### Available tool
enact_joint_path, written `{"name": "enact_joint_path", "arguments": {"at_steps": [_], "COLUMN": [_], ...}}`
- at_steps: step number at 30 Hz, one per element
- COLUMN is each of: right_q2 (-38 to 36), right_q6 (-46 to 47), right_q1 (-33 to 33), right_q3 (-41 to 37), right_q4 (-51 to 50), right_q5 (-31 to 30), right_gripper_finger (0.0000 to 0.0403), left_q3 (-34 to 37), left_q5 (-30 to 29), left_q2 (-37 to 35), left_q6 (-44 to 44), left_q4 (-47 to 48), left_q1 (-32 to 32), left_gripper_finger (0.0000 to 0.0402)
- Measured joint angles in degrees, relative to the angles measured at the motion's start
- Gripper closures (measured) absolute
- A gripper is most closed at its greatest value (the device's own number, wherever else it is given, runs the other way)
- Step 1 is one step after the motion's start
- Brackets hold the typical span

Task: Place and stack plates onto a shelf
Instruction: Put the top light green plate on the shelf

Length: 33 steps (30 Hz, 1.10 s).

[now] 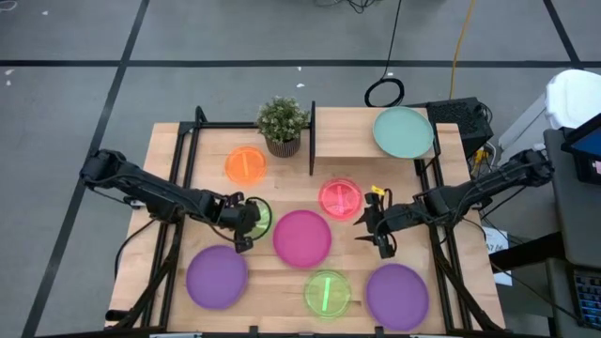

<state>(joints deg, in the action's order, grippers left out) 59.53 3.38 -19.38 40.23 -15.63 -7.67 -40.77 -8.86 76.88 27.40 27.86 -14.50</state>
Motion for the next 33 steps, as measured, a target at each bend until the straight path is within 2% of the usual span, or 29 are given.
{"name": "enact_joint_path", "arguments": {"at_steps": [7,16,25,33], "right_q2": [0.04,0.04,0.04,0.04], "right_q6": [-0.01,0.63,0.45,-0.04], "right_q1": [0.44,0.44,0.44,0.42], "right_q3": [0.00,0.00,0.00,0.00], "right_q4": [-0.03,0.93,2.74,4.23], "right_q5": [0.03,-0.01,-0.01,-0.49], "right_gripper_finger": [0.0225,0.0225,0.0225,0.0225], "left_q3": [1.88,2.42,2.42,3.43], "left_q5": [-0.44,-0.66,-5.19,-6.43], "left_q2": [0.00,0.00,0.00,0.83], "left_q6": [0.19,0.18,0.46,3.26], "left_q4": [-4.49,-10.80,-10.67,-10.70], "left_q1": [-1.34,-6.92,-11.73,-13.34], "left_gripper_finger": [0.0322,0.0319,0.0318,0.0318]}}
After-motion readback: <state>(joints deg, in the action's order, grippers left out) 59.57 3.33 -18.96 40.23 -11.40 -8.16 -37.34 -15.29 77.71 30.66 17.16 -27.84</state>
